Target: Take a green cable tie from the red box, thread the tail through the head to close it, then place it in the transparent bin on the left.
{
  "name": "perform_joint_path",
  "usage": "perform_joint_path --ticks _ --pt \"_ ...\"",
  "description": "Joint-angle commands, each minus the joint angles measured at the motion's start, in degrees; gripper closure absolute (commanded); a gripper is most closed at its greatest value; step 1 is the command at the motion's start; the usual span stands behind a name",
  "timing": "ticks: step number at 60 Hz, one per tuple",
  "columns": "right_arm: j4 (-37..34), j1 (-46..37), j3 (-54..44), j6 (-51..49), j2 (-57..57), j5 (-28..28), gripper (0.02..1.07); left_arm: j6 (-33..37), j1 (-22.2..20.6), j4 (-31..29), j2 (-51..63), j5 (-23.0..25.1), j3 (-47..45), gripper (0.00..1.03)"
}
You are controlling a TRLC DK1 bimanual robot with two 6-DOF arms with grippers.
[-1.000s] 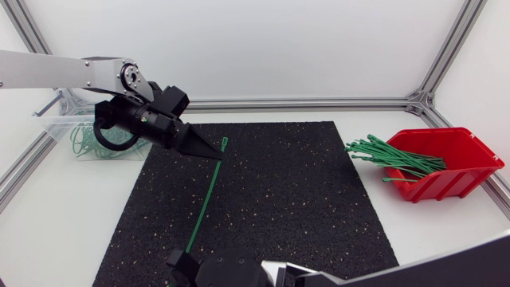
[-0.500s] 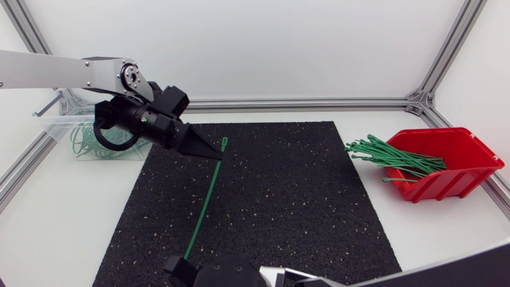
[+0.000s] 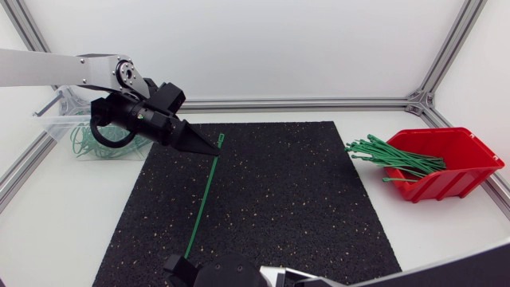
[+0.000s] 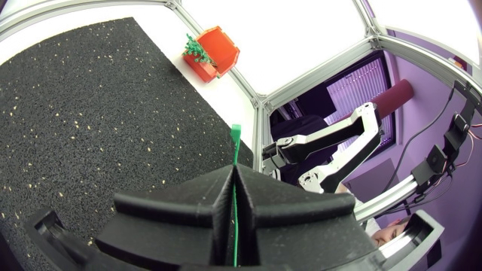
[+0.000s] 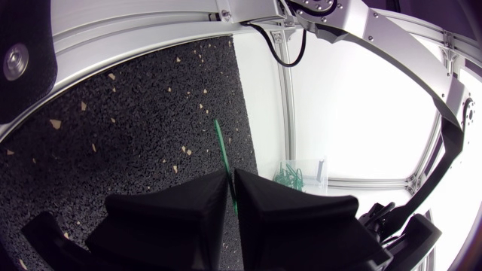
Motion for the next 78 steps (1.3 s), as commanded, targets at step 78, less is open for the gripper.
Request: perform_joint_path --ticks 78 --pt "-17.79 -8.84 5.49 14.97 -8.0 -8.5 1.01 1.41 -0.95 -0.3 -3.07 0.11 -1.59 1.0"
